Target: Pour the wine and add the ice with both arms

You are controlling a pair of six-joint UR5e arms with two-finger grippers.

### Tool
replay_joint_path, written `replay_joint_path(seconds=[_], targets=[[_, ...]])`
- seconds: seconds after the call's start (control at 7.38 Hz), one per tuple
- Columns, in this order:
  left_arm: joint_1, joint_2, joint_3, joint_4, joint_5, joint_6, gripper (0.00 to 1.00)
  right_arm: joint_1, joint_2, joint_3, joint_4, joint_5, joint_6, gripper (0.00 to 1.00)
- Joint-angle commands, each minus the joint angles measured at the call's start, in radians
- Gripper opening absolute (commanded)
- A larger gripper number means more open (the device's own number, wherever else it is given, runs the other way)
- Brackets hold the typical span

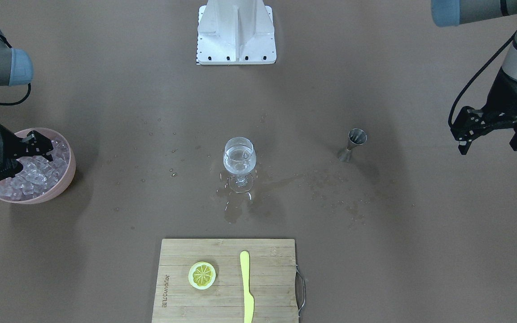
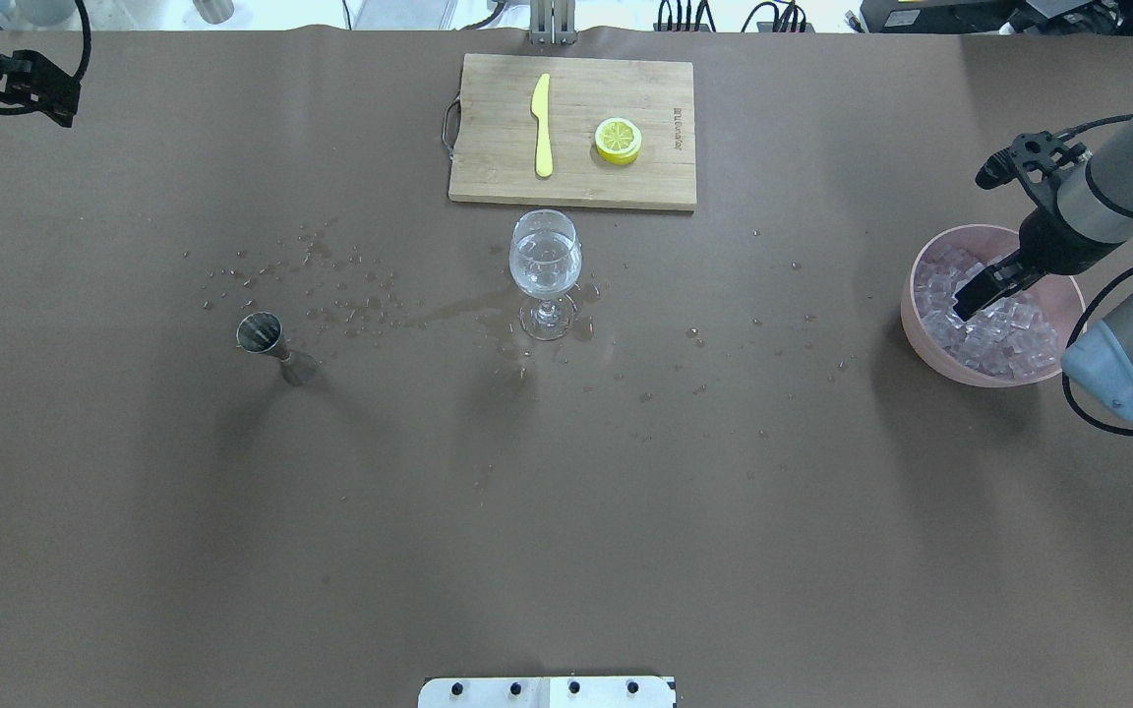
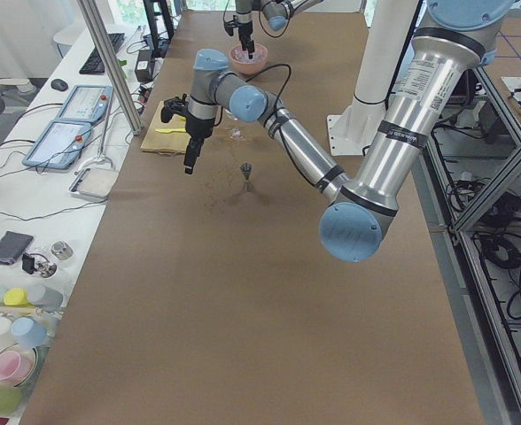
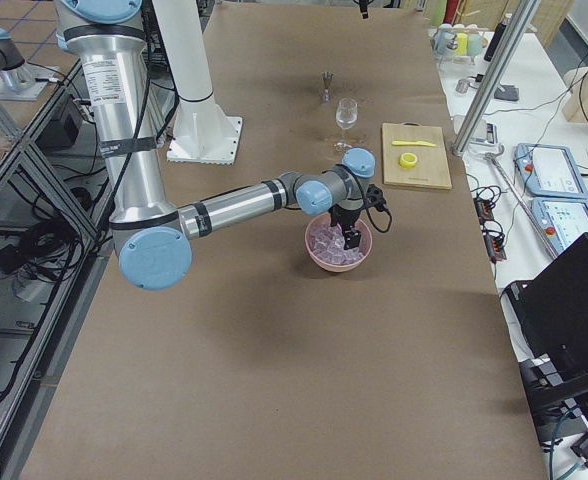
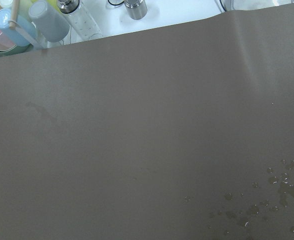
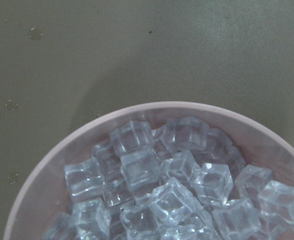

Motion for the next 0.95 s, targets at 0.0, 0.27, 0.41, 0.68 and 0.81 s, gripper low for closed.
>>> replay_joint_path(seconds=[0.0,0.27,0.41,0.68,0.81], targets=[[0.001,0.0,0.0,-0.001,0.0,0.0,0.98,0.0,-0.001,-0.004,-0.014,-0.01,-0.01,0.79],[0.001,0.002,0.0,-0.001,0.0,0.0,0.98,-0.007,0.0,-0.005,-0.014,-0.014,-0.011,0.57],[0.001,0.003,0.001,-0.001,0.001,0.0,0.98,-0.007,0.002,-0.005,-0.014,-0.014,-0.01,0.48],[-0.001,0.0,0.003,-0.001,0.0,0.0,0.98,-0.009,0.002,-0.004,-0.014,-0.018,-0.011,0.01],[-0.001,0.0,0.003,0.0,0.0,-0.002,0.98,0.005,0.003,0.012,-0.014,-0.028,-0.016,0.0]])
